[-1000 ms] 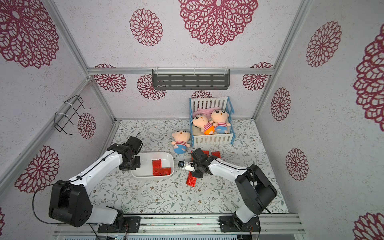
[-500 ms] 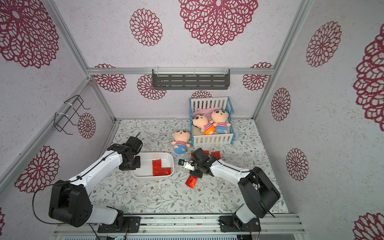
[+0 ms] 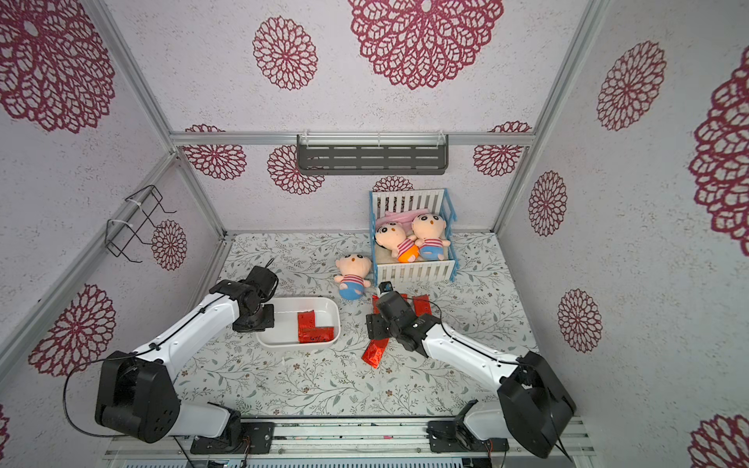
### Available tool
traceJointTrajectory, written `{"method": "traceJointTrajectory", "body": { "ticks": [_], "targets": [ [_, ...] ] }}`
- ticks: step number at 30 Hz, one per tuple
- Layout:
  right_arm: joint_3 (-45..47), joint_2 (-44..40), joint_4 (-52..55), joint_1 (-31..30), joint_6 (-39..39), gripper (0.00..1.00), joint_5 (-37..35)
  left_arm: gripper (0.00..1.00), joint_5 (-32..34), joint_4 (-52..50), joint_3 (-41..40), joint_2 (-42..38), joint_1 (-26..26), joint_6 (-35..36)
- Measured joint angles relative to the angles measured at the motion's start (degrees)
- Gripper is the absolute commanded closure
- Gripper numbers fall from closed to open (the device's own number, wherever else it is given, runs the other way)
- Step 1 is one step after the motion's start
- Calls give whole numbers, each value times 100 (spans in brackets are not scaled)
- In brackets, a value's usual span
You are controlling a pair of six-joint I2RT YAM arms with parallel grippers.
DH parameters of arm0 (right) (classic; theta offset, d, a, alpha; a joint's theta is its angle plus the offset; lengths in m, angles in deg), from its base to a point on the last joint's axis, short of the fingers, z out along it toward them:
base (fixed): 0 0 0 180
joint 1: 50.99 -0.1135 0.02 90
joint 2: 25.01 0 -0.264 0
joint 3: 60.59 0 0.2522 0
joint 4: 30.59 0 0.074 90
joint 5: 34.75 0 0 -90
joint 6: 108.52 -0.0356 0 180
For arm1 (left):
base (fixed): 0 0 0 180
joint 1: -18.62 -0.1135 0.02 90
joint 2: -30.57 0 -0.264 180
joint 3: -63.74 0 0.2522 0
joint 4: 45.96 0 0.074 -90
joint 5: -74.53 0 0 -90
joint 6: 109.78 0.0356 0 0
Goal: Take the tea bags out of the storage box
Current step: Place the tea bag at the center of the board, then adjust the tea bag at the center of the board.
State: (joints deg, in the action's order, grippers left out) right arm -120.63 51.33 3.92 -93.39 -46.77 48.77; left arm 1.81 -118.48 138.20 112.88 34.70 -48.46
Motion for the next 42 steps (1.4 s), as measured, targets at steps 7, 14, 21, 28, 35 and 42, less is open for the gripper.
{"method": "traceJointTrajectory", "body": {
  "ticks": [7, 14, 21, 28, 35, 42],
  "targets": [
    [310, 22, 210, -232, -1220, 17, 15, 100, 2, 0, 0, 0, 26, 0],
    [299, 710, 157, -520, -1700, 13, -9, 100, 4, -2, 0, 0, 48, -2],
    [-15, 1392, 177, -761, -1729, 19, -127, 100, 20, -2, 0, 0, 70, -2],
    [-302, 1663, 476, -778, -1440, 33, -361, 100, 24, -2, 0, 0, 83, -4],
    [-313, 1703, 577, -728, -1187, 42, -487, 100, 24, -2, 0, 0, 87, -4],
    [-313, 1700, 575, -577, -1134, 42, -474, 100, 24, -2, 0, 0, 94, -4]
  ]
}}
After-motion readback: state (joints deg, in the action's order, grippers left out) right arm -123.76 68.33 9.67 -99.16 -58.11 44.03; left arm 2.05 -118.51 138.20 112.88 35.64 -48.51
